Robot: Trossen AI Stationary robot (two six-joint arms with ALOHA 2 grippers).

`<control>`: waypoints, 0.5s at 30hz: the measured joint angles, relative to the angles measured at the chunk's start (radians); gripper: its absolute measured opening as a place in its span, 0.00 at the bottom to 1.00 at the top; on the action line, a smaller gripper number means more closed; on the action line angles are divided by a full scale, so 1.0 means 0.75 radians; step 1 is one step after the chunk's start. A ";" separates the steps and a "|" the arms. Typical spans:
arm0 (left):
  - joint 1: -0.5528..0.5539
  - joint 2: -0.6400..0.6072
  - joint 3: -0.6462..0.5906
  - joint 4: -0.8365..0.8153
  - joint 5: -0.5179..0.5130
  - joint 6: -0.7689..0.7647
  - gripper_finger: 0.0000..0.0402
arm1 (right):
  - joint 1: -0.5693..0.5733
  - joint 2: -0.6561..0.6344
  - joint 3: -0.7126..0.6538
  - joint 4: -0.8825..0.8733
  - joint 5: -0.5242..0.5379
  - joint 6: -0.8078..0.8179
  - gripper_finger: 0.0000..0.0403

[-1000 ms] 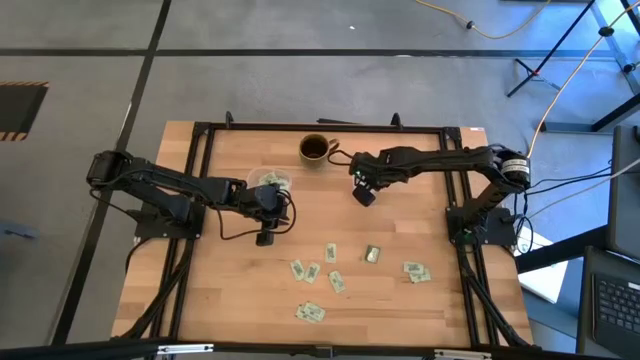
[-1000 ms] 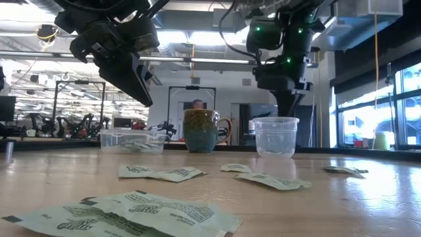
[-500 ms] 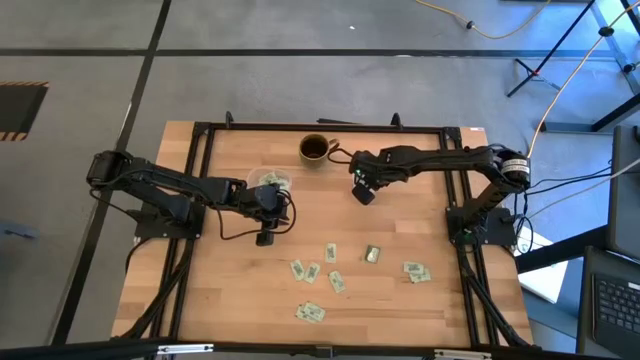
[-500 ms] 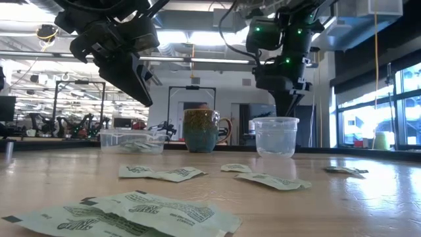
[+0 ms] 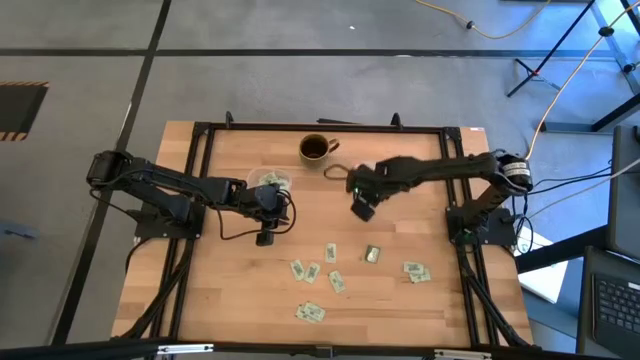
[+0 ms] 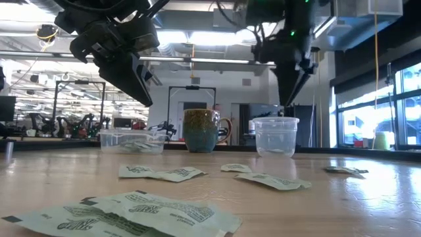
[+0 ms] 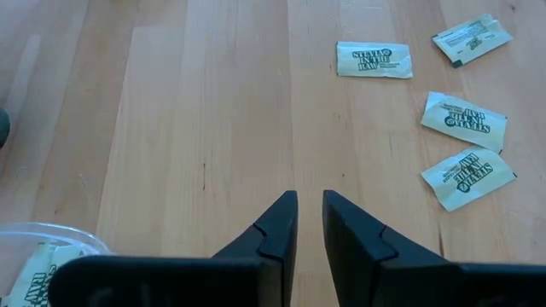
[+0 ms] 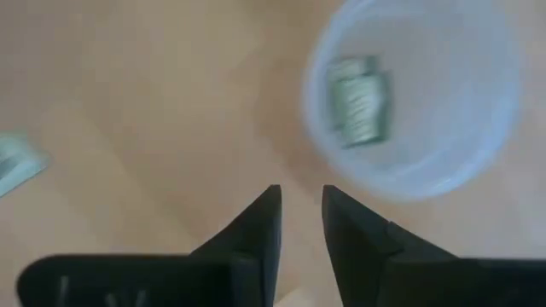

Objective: Pick and place Stevia / Truvia into bins
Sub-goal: Put the green stevia packet into the right transparent container

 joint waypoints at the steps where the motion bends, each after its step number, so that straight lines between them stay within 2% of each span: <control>1: 0.000 0.000 0.000 0.000 0.000 0.000 0.13 | 0.040 0.000 -0.005 0.003 -0.018 0.032 0.22; 8: 0.000 0.000 0.000 -0.032 0.000 0.000 0.13 | 0.327 0.001 -0.051 0.041 -0.024 0.252 0.22; 15: 0.000 0.000 0.000 -0.039 0.000 0.000 0.13 | 0.453 0.001 -0.198 0.238 -0.006 0.386 0.22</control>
